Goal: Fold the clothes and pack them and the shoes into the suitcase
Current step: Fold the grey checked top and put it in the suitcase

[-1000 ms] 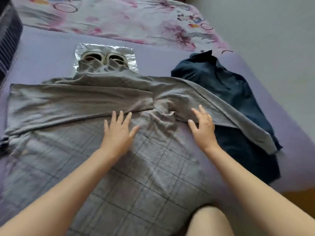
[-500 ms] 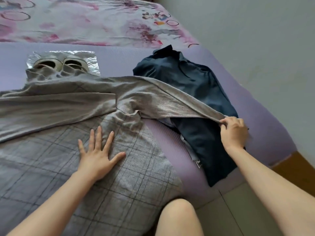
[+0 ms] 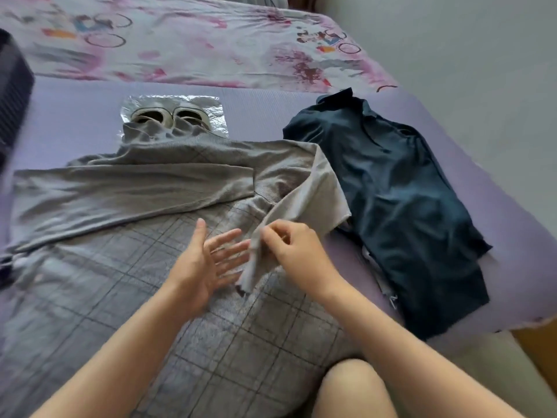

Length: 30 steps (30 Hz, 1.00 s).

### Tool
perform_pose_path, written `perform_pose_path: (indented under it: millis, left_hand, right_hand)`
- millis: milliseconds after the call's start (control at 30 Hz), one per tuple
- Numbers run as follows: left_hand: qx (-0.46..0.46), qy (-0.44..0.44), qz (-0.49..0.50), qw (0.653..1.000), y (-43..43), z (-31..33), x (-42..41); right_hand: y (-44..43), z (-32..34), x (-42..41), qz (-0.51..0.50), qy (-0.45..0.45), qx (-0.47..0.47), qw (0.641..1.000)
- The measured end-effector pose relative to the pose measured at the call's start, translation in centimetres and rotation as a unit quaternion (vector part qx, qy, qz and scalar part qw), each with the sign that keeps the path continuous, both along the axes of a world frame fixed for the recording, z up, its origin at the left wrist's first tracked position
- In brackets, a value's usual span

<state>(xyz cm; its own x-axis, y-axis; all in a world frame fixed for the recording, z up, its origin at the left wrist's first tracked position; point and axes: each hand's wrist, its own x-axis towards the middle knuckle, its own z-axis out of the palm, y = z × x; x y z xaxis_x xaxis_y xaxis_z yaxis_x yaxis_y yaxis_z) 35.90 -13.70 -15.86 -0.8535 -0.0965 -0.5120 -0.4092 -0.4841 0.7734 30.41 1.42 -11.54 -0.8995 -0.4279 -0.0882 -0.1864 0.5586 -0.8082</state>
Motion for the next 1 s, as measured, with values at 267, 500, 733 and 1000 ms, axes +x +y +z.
perform_pose_path:
  millis: [267,500,733,1000]
  left_hand:
    - [-0.084,-0.030,-0.010,0.996,-3.2,-2.5,1.8]
    - [-0.196,0.039,0.102,0.975,-5.3,-1.0,-0.2]
    - [-0.436,0.099,0.196,0.873,-17.4,1.9,-3.9]
    - [-0.618,-0.032,0.128,0.775,-23.6,-3.0,-3.6]
  right_hand:
    - [-0.8,-2.5,0.9,0.071,-0.026,-0.019,0.997]
    - [0.7,-1.2,-7.6,0.045,0.108,0.095,0.989]
    - [-3.1,-5.4,-10.7,0.150,0.151,0.306,0.928]
    - [-5.5,-8.3,-10.4,0.107,0.139,0.298,0.938]
